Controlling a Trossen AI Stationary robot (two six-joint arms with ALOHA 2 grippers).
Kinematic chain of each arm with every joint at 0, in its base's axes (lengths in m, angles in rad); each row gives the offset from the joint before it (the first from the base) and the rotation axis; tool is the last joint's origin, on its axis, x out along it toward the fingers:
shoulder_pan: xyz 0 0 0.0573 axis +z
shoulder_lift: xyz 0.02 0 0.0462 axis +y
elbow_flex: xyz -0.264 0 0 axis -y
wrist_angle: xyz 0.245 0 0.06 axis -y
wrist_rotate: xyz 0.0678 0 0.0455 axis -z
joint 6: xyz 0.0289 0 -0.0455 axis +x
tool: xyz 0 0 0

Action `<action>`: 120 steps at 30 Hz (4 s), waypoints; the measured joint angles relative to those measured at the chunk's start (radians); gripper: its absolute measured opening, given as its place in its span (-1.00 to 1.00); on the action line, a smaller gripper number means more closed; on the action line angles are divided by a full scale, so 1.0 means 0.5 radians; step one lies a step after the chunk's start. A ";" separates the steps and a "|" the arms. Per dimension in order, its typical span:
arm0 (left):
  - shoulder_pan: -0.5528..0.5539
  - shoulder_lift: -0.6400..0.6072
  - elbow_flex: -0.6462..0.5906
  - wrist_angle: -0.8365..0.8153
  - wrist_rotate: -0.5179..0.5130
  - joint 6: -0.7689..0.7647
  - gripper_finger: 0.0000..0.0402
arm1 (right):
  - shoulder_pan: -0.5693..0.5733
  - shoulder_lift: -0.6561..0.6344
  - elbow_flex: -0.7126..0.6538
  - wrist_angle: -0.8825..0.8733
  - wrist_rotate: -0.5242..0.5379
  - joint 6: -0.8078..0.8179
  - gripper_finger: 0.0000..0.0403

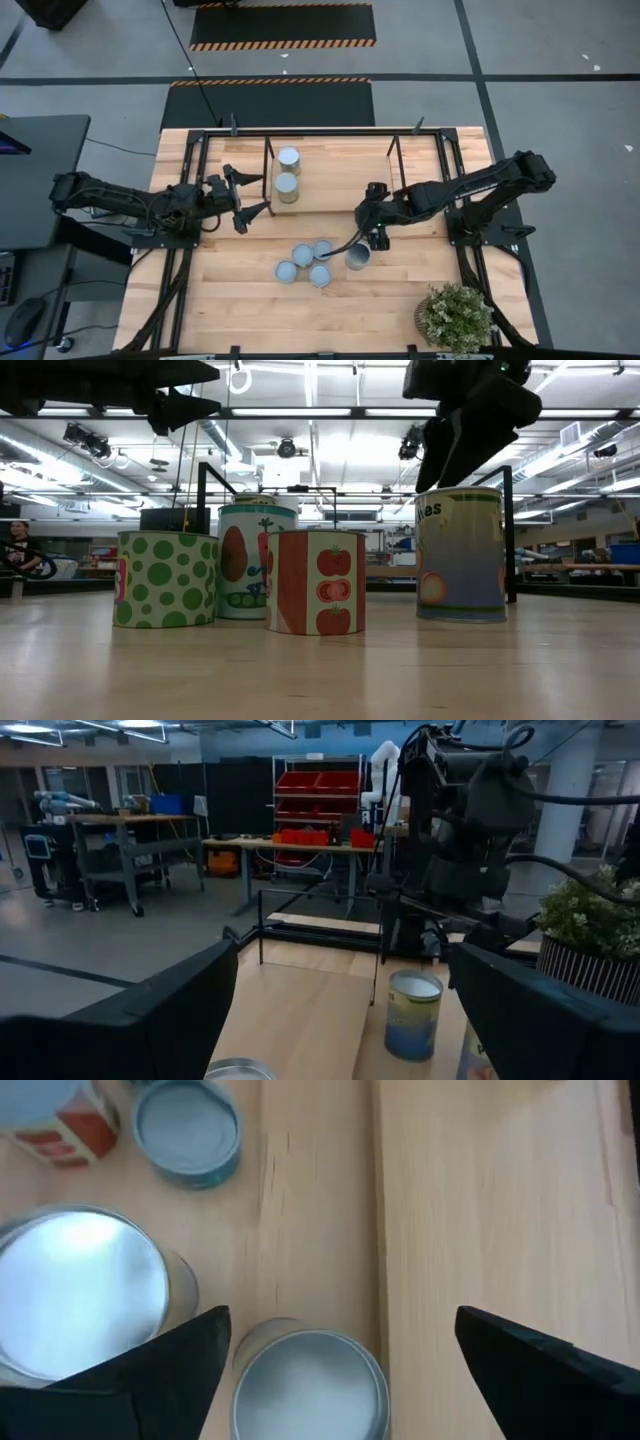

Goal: Pick and place cans onto a shelf
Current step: Put the canned peas on the shelf

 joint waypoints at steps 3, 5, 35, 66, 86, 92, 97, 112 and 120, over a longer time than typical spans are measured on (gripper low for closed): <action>0.000 0.000 0.000 -0.011 0.000 -0.014 0.84 | -0.001 0.052 0.023 -0.049 -0.036 -0.023 0.96; 0.000 0.000 0.000 -0.015 -0.001 -0.036 0.84 | -0.006 0.075 0.023 -0.054 -0.066 -0.026 0.96; 0.000 0.001 0.001 -0.035 -0.001 -0.038 0.85 | -0.055 0.128 -0.011 -0.208 -0.235 -0.004 0.82; -0.004 0.001 0.001 -0.038 -0.001 -0.043 0.85 | 0.162 0.130 -0.076 -0.234 -0.072 0.198 0.82; -0.004 0.001 0.001 -0.055 -0.001 -0.052 0.85 | 0.159 0.122 -0.101 -0.703 -0.385 0.198 0.82; -0.004 0.001 0.001 -0.055 -0.001 -0.053 0.85 | 0.160 0.122 -0.205 -0.704 -0.439 0.065 0.82; -0.004 0.001 0.001 -0.055 -0.001 -0.053 0.85 | 0.161 0.122 -0.227 -0.699 -0.441 0.045 0.77; -0.004 0.001 0.001 -0.053 -0.001 -0.053 0.85 | 0.160 0.121 0.038 -0.753 -0.311 0.137 0.60; -0.004 0.001 0.002 -0.049 -0.001 -0.054 0.85 | 0.041 0.155 0.368 -0.777 -0.093 0.148 0.60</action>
